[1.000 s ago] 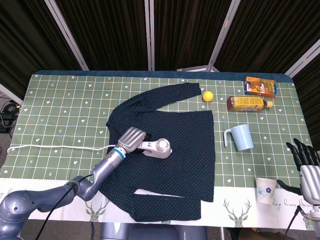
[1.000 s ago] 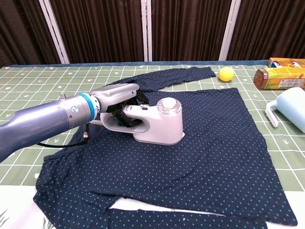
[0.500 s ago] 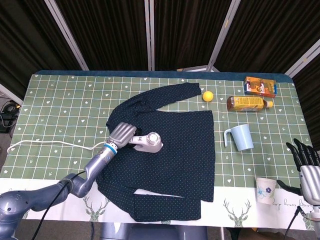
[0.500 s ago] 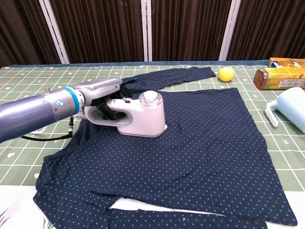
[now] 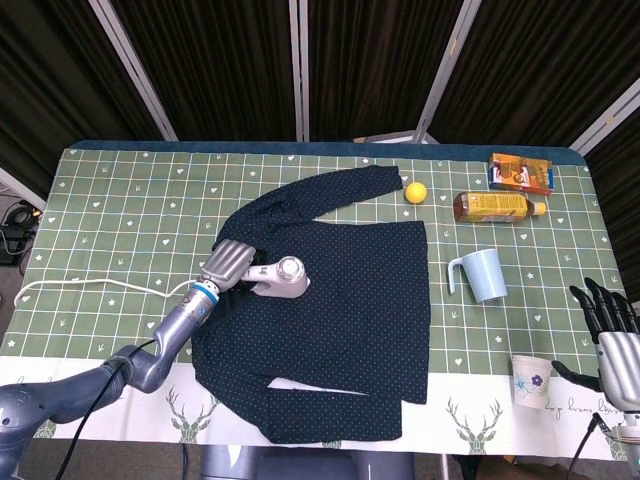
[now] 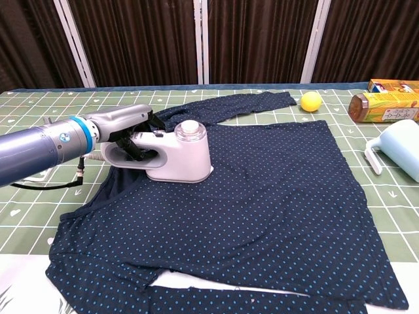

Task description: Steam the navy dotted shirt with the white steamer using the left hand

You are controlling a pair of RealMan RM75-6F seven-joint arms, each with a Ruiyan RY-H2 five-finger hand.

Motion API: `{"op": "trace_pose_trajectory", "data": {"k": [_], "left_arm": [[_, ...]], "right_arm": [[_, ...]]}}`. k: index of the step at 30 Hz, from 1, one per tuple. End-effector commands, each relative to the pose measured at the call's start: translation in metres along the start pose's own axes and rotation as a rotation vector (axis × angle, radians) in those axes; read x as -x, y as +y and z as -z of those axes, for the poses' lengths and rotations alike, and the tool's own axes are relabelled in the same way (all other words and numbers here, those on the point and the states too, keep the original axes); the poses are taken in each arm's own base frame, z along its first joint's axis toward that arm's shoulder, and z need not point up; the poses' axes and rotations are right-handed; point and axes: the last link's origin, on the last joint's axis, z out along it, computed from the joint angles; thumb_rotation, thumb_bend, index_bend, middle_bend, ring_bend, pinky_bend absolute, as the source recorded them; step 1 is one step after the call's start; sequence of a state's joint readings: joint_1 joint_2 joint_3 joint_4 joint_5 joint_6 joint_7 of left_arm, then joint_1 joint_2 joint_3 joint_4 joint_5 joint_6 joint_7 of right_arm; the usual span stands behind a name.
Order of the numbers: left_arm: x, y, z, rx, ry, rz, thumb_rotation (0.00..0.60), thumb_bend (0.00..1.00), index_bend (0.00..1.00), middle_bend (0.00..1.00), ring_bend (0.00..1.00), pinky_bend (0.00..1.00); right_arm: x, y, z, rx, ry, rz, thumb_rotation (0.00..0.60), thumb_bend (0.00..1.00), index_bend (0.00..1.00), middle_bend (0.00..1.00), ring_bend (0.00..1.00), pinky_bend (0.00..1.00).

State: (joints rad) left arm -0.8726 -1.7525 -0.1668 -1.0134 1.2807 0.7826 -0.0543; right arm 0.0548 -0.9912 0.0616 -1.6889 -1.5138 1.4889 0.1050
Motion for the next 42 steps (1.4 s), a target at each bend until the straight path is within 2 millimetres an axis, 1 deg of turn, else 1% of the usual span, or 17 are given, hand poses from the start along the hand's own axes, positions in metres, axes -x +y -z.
{"op": "trace_pose_trajectory", "data": {"k": [1,6,13,31,42], "left_arm": [[0.002,0.004,0.001,0.013,-0.005,0.005,0.600,0.69,0.92,0.83,0.78,1.00],[0.006,0.018,0.003,0.057,-0.016,0.016,0.600,0.69,0.92,0.83,0.78,1.00],[0.011,0.030,0.005,0.096,-0.027,0.020,0.600,0.69,0.92,0.83,0.78,1.00],[0.025,0.049,0.019,0.182,-0.063,0.002,0.600,0.69,0.92,0.83,0.78,1.00],[0.032,0.056,0.029,0.229,-0.082,-0.011,0.600,0.69,0.92,0.83,0.78,1.00]], "right_arm": [[0.000,0.000,0.000,0.002,0.000,0.000,0.600,0.00,0.00,0.00,0.00,0.00],[-0.001,0.001,0.000,0.002,0.002,-0.002,0.600,0.00,0.00,0.00,0.00,0.00],[-0.002,0.001,0.001,0.002,0.006,-0.004,0.600,0.00,0.00,0.00,0.00,0.00],[-0.001,0.000,0.001,-0.002,0.002,-0.003,0.600,0.00,0.00,0.00,0.00,0.00],[-0.002,0.001,0.001,-0.001,0.002,-0.006,0.600,0.00,0.00,0.00,0.00,0.00]]}}
